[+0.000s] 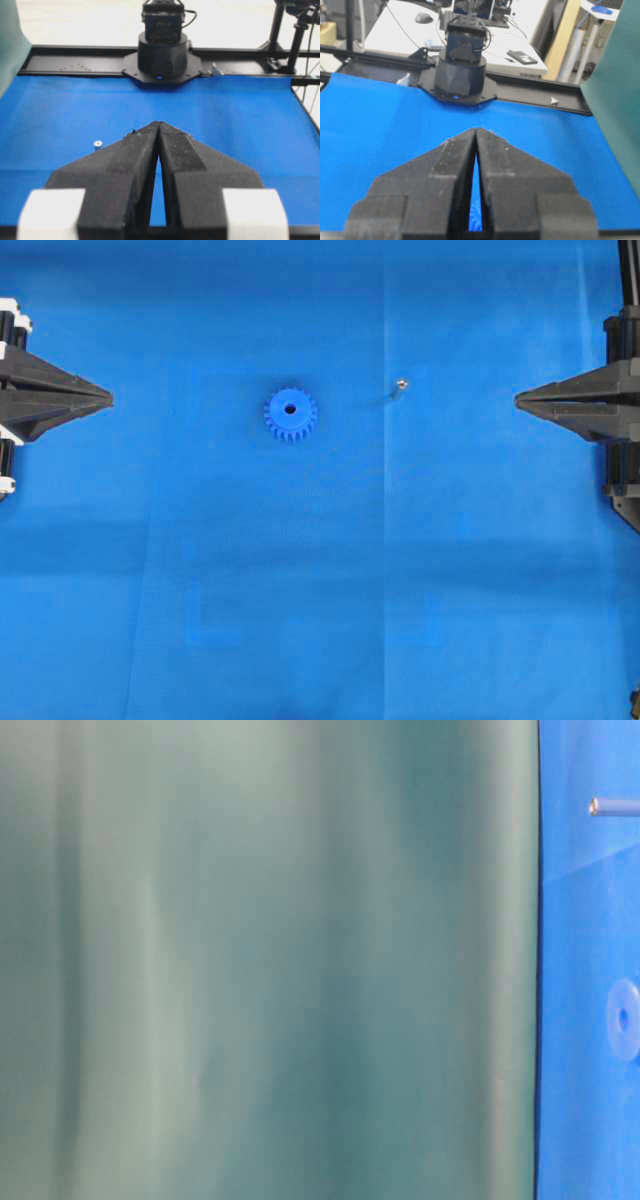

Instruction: Insert the shaft placed at a random location into the center hole of the small gear at another random location.

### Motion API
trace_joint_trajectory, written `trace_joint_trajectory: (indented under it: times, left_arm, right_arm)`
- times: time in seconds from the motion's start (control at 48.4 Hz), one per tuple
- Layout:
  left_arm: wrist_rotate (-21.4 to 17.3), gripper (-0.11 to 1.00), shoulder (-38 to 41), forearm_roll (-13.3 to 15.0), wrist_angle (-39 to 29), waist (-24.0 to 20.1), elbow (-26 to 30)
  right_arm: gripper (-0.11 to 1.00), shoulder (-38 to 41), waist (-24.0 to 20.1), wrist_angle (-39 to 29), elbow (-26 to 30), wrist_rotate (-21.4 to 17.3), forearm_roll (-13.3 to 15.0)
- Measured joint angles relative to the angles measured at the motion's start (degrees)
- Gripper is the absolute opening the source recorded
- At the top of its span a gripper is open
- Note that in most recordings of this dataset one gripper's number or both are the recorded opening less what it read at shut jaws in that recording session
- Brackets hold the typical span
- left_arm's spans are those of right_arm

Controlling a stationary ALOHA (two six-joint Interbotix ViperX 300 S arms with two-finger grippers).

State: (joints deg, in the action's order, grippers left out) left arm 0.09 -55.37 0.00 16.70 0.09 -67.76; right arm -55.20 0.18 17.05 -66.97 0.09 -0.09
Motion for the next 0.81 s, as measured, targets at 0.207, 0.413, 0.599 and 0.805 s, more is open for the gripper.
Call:
trace_joint_trajectory:
  times: [0.207,0.413,0.599,0.805]
  left_arm:
    - [0.00,0.00,-1.05,0.00,0.00,0.88,0.00]
    - [0.00,0.00,-1.05,0.00,0.00,0.88,0.00]
    - [0.00,0.00,-1.05,0.00,0.00,0.88,0.00]
    - [0.00,0.00,-1.05,0.00,0.00,0.88,0.00]
  right_arm:
    - [-0.06,0.00,0.09,-0.44,0.00,1.14,0.26]
    - [-0.06,0.97,1.93,-0.44,0.00,0.88,0.18]
    - [-0.05,4.83,5.36,0.88,-0.18,0.26,-0.88]
    - [0.23,11.87,7.82,4.75,-0.62,0.26,-2.90]
